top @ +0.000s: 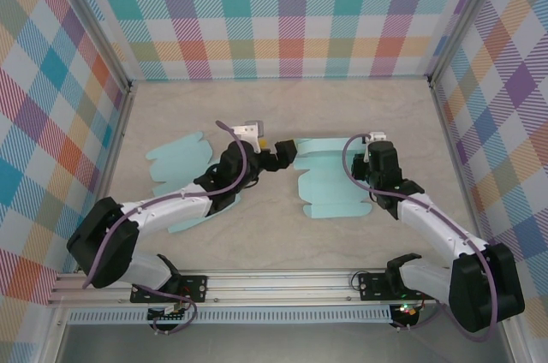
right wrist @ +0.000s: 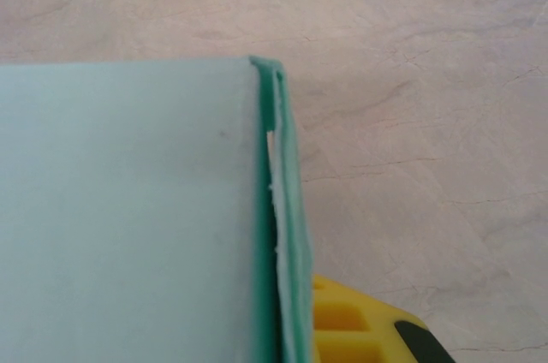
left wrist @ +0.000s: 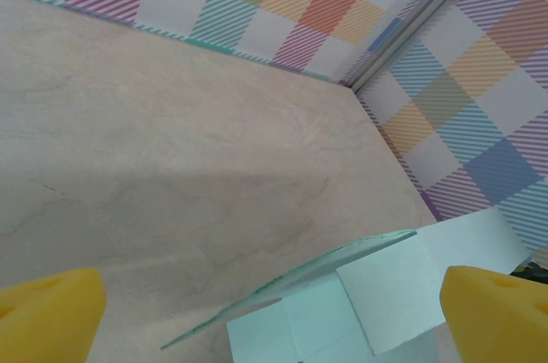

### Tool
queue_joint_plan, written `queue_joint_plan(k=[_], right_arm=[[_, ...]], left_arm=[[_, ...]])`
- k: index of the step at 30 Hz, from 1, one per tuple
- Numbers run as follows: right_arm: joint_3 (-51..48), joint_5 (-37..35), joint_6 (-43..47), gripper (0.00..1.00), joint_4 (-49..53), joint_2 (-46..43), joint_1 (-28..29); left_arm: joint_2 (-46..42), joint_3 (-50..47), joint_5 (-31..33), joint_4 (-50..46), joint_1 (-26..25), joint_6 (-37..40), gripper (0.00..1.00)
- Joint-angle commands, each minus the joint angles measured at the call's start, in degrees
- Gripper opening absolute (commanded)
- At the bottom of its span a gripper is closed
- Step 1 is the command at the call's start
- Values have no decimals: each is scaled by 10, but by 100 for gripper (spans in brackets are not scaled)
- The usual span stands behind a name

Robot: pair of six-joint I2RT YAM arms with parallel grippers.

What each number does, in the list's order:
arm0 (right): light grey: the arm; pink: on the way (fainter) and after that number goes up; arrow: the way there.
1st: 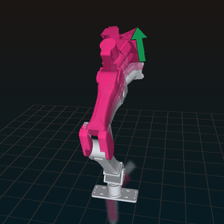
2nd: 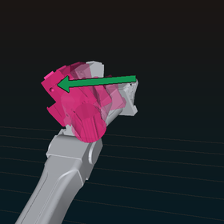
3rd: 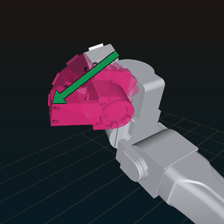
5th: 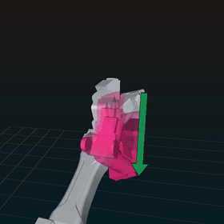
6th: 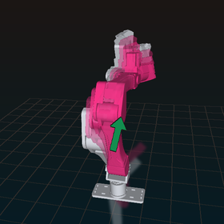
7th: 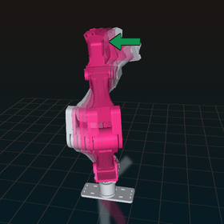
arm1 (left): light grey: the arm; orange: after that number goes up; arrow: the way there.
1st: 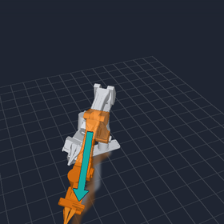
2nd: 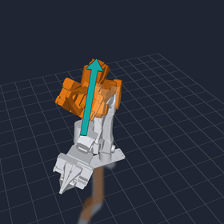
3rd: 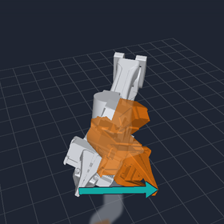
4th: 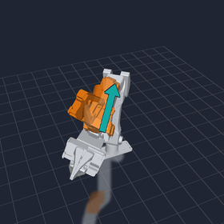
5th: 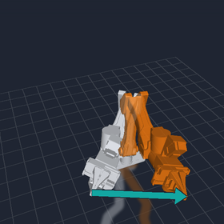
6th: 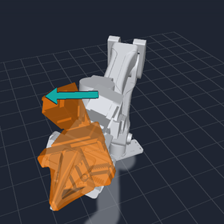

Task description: Fold the paper box

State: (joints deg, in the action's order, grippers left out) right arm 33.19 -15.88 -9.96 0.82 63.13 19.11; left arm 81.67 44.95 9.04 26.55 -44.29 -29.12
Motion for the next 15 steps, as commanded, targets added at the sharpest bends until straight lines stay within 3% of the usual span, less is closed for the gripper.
queue_joint_plan(k=[1,15], right_arm=[[-5,-1,7,0,-31,-13,3],[-8,15,12,0,-38,-9,3]], left_arm=[[26,4,4,31,-10,-5,100],[117,55,41,40,-46,11,100]])
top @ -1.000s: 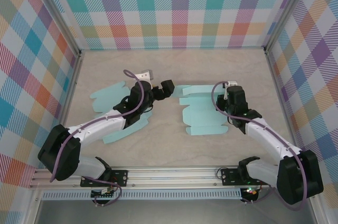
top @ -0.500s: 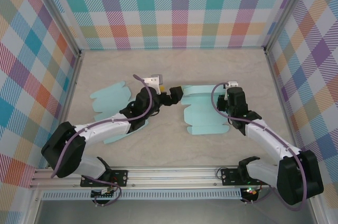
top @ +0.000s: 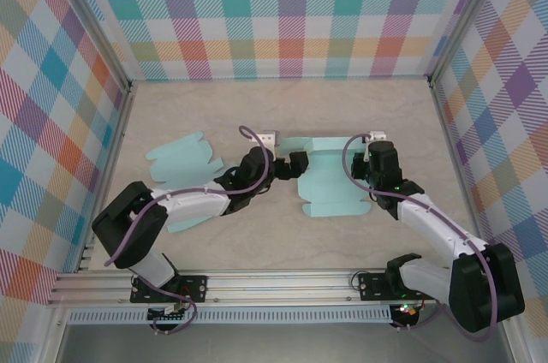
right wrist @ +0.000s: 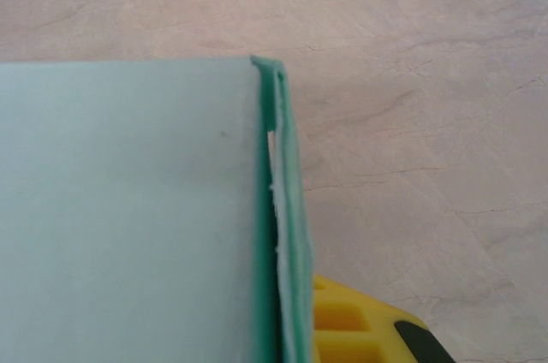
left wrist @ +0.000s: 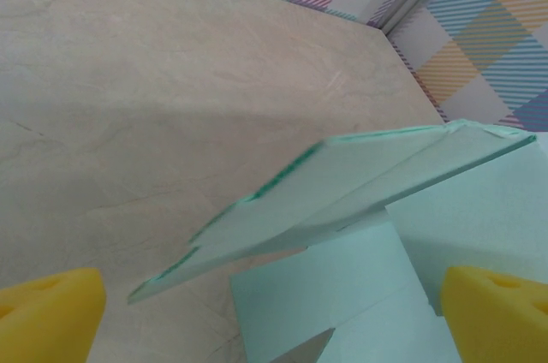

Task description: Fold the paper box

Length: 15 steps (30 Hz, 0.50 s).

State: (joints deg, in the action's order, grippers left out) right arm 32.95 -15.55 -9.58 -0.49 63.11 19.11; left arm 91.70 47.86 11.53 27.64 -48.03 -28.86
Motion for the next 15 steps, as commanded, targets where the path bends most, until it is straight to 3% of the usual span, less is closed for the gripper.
queue_joint_plan(k=[1,9,15], right_arm=[[-5,11,8,0,-24,-9,3],[-8,11,9,0,-25,-12,2],[-10,9,7,0,-27,-15,3]], left_arm=[[26,33,16,35,-12,10,100],[76,71,33,76,-33,11,100],[40,31,89,70,-38,-2,100]])
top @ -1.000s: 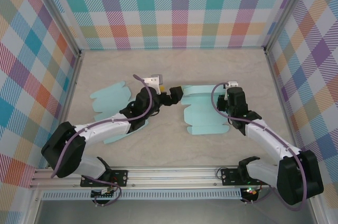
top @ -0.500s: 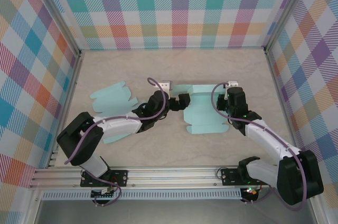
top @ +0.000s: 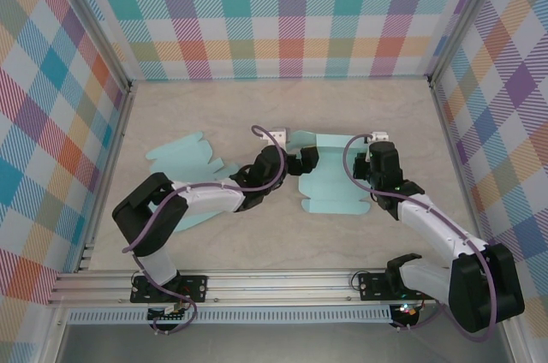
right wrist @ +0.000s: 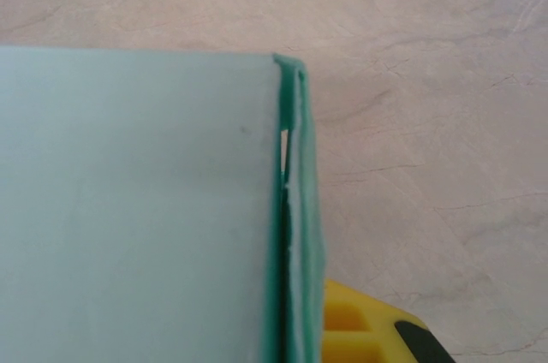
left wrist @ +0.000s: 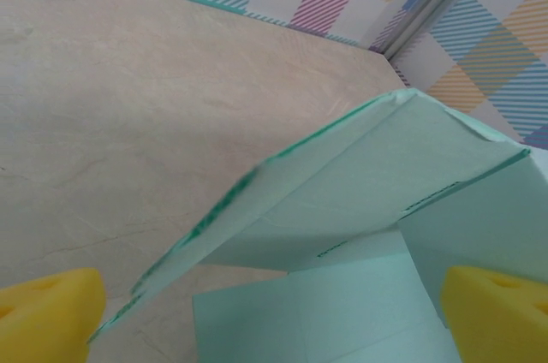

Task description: Fold the paper box

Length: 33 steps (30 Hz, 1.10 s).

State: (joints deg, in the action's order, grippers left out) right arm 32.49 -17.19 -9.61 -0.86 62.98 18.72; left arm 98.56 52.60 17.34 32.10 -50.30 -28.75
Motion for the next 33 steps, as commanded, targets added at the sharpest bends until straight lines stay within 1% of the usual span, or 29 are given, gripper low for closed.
queue_joint_plan(k=[1,4,6,10,13,14,15,17,19,24,31,33], right_arm=[[-5,25,7,0,-23,-13,7],[-5,24,6,0,-24,-12,7],[-4,24,5,0,-24,-11,7],[-5,24,5,0,-23,-11,7],[-4,25,4,0,-23,-12,7],[-5,26,4,0,-23,-12,7],[-6,26,4,0,-23,-12,7],[-6,27,3,0,-24,-13,7],[-7,28,3,0,-24,-14,7],[-9,32,1,0,-24,-15,7],[-14,34,-1,0,-25,-22,7],[-15,34,-1,0,-25,-24,7]], left_arm=[[-42,-28,38,22,-16,-5,100],[-84,-70,55,7,-15,-23,100],[-113,-98,51,-7,-16,-42,100],[-153,-151,19,-14,-18,-69,99],[-167,-173,-4,-25,-21,-91,99],[-167,-176,-11,-26,-22,-96,96],[-165,-177,-16,-25,-22,-98,92],[-157,-176,-24,-18,-22,-101,81],[-142,-169,-35,-4,-22,-103,75],[-87,-131,-65,13,-22,-106,77],[-24,-90,-68,34,-22,-112,77],[-14,-76,-73,34,-22,-109,75]])
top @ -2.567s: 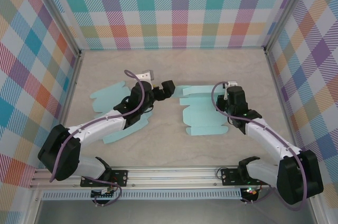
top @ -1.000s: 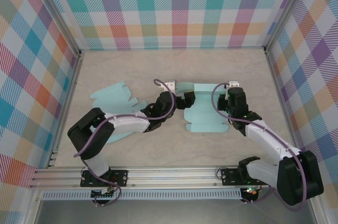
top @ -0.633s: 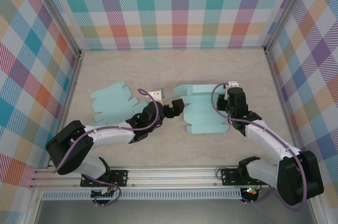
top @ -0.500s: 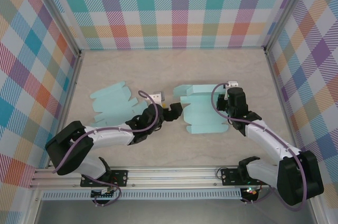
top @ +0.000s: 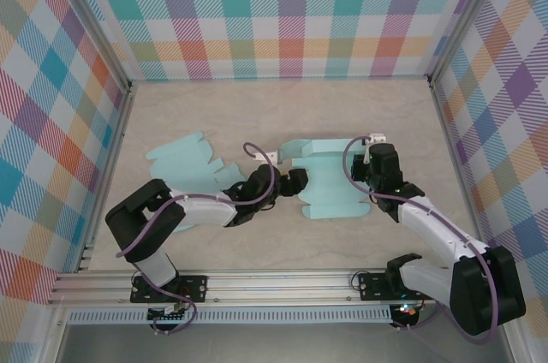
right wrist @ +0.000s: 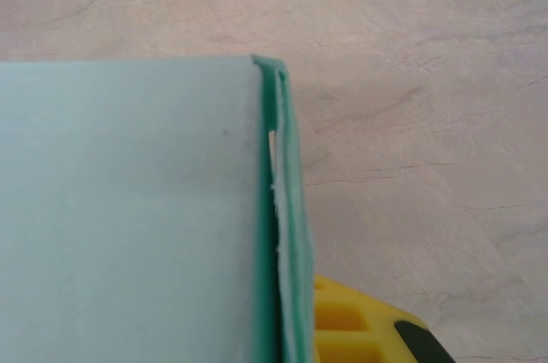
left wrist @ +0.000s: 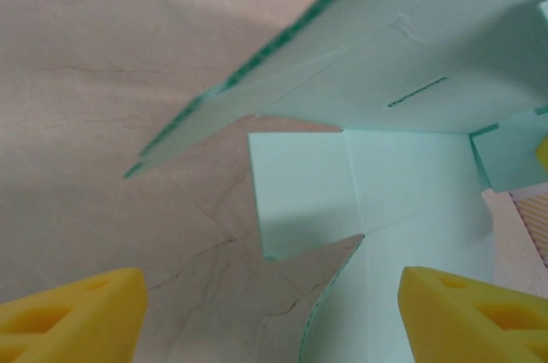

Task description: Fold the paper box

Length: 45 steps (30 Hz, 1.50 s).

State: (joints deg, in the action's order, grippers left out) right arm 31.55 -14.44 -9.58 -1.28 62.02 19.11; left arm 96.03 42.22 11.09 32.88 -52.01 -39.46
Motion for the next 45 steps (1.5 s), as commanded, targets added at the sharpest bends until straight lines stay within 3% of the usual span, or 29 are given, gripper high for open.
queue_joint_plan(k=[1,7,11,21,33,45], right_arm=[[-6,7,-2,0,-21,-14,3],[-7,7,-2,0,-20,-18,3],[-5,10,-1,0,-20,-16,3],[-5,15,-2,0,-18,-14,3],[-5,12,-5,0,-15,-18,3],[-5,2,-6,0,-16,-19,3]], left_arm=[[16,34,-15,27,-5,0,74],[32,58,-53,56,-6,8,52],[36,68,-65,60,-10,17,44],[58,98,-52,54,-25,34,38],[51,87,-41,57,-25,55,37],[-100,-31,-60,60,-37,116,56]])
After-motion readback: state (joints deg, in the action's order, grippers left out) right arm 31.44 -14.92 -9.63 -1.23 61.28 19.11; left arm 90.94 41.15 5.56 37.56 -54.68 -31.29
